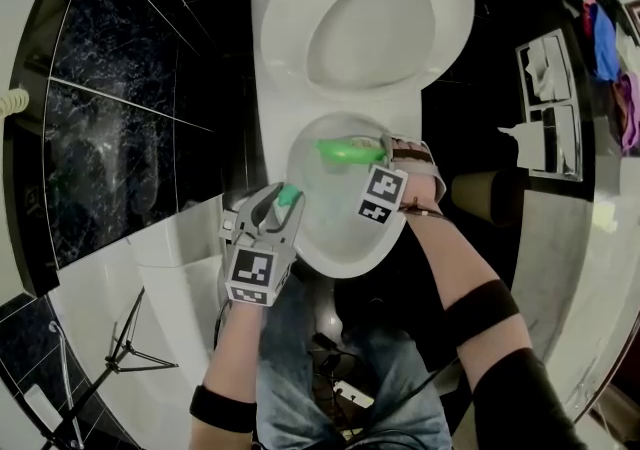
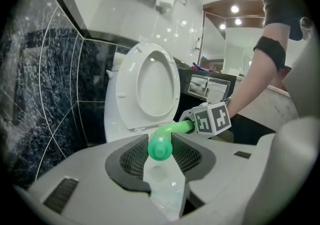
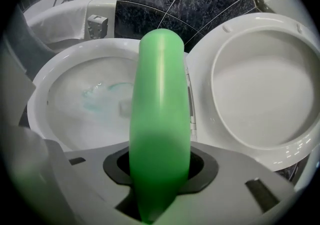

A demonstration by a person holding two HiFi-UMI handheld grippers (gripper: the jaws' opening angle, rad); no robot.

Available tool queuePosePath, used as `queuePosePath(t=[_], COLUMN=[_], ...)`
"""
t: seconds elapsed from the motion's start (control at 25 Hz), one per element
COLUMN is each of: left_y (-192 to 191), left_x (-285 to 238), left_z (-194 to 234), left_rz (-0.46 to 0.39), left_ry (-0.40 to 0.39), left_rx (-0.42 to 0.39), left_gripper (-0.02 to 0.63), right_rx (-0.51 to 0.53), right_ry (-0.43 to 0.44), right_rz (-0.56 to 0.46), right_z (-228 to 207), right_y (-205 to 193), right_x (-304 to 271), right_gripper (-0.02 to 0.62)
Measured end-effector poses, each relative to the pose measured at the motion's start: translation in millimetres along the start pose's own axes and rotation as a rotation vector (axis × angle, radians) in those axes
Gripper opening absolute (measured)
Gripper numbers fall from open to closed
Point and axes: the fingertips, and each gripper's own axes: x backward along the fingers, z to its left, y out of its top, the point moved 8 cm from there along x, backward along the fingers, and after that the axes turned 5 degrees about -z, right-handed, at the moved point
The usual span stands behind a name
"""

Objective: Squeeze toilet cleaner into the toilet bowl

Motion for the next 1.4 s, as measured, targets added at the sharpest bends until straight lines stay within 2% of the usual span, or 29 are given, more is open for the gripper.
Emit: queuePosePath(t=[0.24, 0.64, 0.88, 1.04, 1.4], left_y=[-4.1, -4.9, 0.1, -3.4, -0.1], left_x=[-2.7, -9.5, -15.6, -20.1, -26.2], left_z=[-3.3, -13.1, -23.7, -30.9, -59.6], left_rz=[0.005, 0.011, 0.015, 0.018, 0.026], left_ry=[-0.014, -0.042, -0.039, -0.081, -0.109], left_rx=[0.005, 0.005, 0.04, -0.003, 0.007], left_gripper=[0.15, 0.15, 0.15, 0.15, 0.15], right_rx=[-0.041, -0.176, -0.211, -0.23, -0.251], right_ry=[-0.009, -0.011, -0.011, -0.006, 0.011], right_rz=[0.05, 0.157, 0.197, 0.229, 0.26], right_z=[-9.1, -19.5, -15.5, -8.7, 12.5], right_y=[-24.2, -79.7, -112.6, -137.2, -176.5], right_x=[-4.5, -6.2, -1.7, 5.7, 25.3], right_gripper=[0.179, 0.179, 0.179, 0.179, 0.179])
